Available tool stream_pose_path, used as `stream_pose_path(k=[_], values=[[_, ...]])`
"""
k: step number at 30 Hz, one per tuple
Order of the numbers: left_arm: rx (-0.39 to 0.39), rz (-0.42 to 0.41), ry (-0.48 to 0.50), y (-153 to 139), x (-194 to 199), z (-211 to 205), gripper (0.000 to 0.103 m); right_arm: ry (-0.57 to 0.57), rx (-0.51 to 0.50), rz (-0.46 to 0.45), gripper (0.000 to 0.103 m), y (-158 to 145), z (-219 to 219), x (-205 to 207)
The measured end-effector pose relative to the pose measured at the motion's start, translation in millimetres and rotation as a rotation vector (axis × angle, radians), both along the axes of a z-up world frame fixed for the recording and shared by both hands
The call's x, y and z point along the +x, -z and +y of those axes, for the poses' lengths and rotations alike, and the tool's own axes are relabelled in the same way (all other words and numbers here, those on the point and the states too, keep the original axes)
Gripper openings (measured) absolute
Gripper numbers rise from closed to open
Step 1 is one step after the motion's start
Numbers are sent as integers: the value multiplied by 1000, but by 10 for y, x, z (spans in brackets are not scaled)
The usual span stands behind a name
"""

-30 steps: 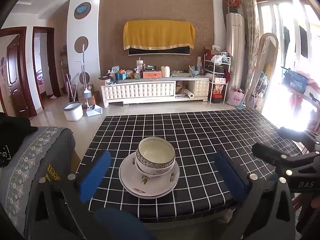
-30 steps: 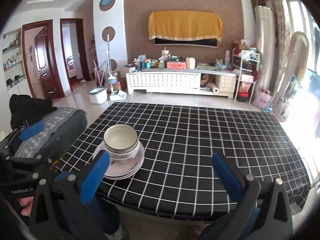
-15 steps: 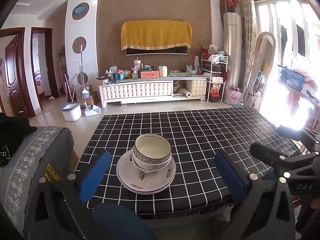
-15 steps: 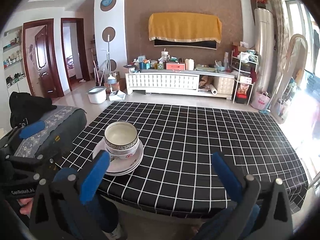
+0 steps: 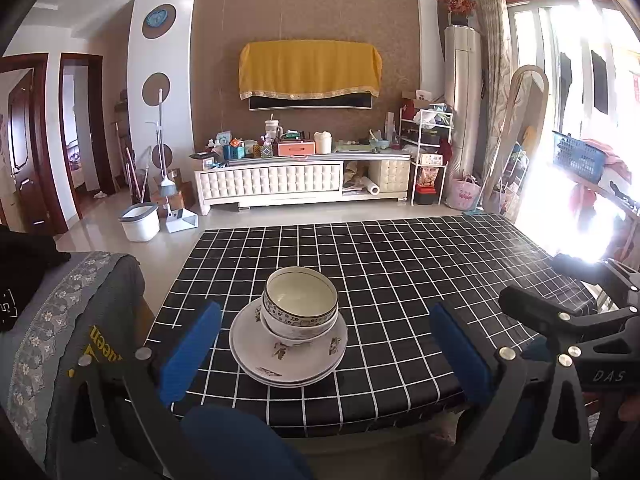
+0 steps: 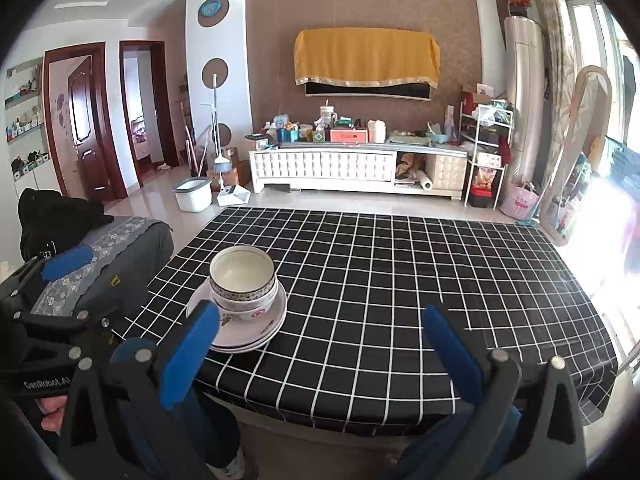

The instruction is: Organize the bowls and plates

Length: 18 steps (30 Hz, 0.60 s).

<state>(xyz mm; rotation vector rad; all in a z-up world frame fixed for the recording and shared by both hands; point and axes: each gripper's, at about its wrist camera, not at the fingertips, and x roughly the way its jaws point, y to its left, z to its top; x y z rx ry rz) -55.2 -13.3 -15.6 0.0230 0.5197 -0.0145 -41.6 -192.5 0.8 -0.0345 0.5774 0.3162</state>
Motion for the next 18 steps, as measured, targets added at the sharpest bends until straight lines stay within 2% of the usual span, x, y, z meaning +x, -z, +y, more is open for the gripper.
stream_pose_path(k=[18], values=[[10, 2, 7, 13, -30, -8, 103, 0, 0, 1, 103, 0, -5, -15]])
